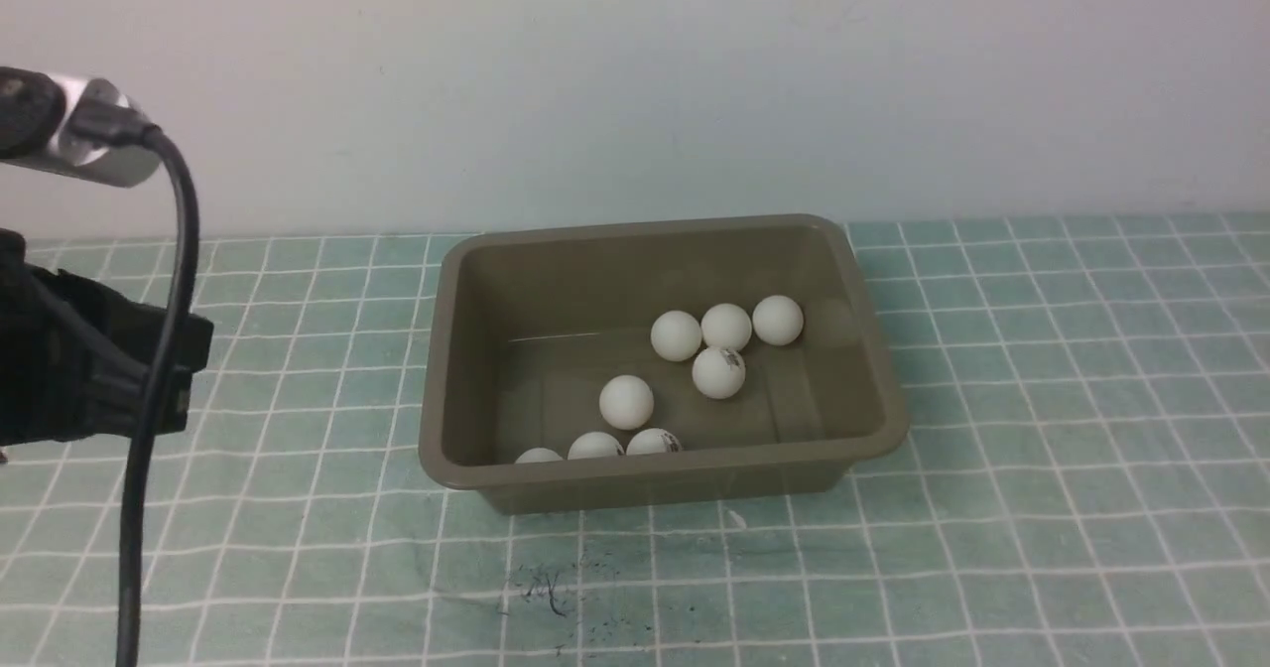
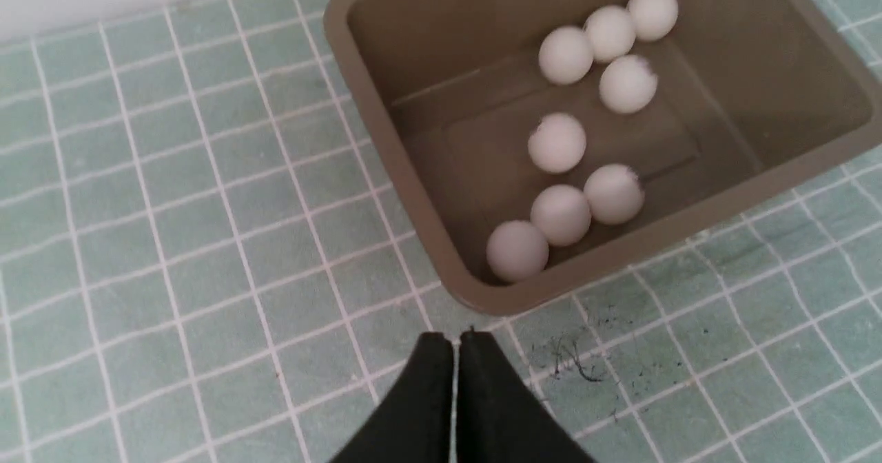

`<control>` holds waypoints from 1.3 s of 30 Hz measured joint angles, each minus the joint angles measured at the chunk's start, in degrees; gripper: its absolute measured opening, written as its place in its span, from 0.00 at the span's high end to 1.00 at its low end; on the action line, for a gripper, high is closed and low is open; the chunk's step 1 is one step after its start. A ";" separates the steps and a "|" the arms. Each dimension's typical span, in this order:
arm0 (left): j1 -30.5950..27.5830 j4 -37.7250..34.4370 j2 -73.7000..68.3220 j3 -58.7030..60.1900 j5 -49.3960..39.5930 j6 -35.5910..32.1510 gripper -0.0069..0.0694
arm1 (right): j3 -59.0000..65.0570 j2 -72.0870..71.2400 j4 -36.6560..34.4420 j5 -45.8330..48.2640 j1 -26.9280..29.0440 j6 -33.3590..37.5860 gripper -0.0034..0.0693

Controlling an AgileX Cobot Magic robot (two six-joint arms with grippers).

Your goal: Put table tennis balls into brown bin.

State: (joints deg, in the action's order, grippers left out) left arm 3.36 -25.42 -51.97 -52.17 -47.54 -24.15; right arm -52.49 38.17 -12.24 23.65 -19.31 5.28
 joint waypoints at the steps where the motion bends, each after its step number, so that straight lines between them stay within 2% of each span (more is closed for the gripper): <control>1: 0.22 -0.24 0.12 0.00 0.07 -0.07 0.92 | 1.99 -2.08 0.00 -1.96 0.00 -0.19 0.97; 2: 1.10 -1.38 0.48 0.06 0.13 -0.12 0.92 | 9.76 -10.13 0.06 -8.70 0.00 -0.81 0.97; 4: 1.69 -2.64 0.85 0.22 0.41 -0.22 0.92 | 16.02 -18.92 0.07 -12.30 0.00 -1.17 0.97; 8: 1.95 -4.11 3.38 1.81 3.96 -0.27 0.92 | 22.20 -29.49 1.70 -14.19 0.00 -1.43 0.97; 13: 2.00 -4.42 9.86 5.97 8.17 -0.55 0.92 | 24.93 -35.75 3.57 -13.98 0.00 -1.61 0.97; 28: 2.00 -4.72 47.69 23.83 10.63 -1.45 0.92 | 25.49 -39.24 5.55 -8.70 0.00 -1.61 0.97; 32: 2.00 -5.48 51.97 24.57 10.57 -1.56 0.92 | 25.49 -39.24 5.55 -8.49 0.00 -1.61 0.97; 39: 2.00 -11.43 53.09 24.57 10.56 -1.56 0.92 | 25.49 -39.24 5.62 -7.99 0.00 -1.61 0.97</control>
State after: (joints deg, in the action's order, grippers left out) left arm 5.36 -36.85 1.11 -27.60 -36.98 -25.71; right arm -27.00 -1.07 -6.62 15.65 -19.31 3.67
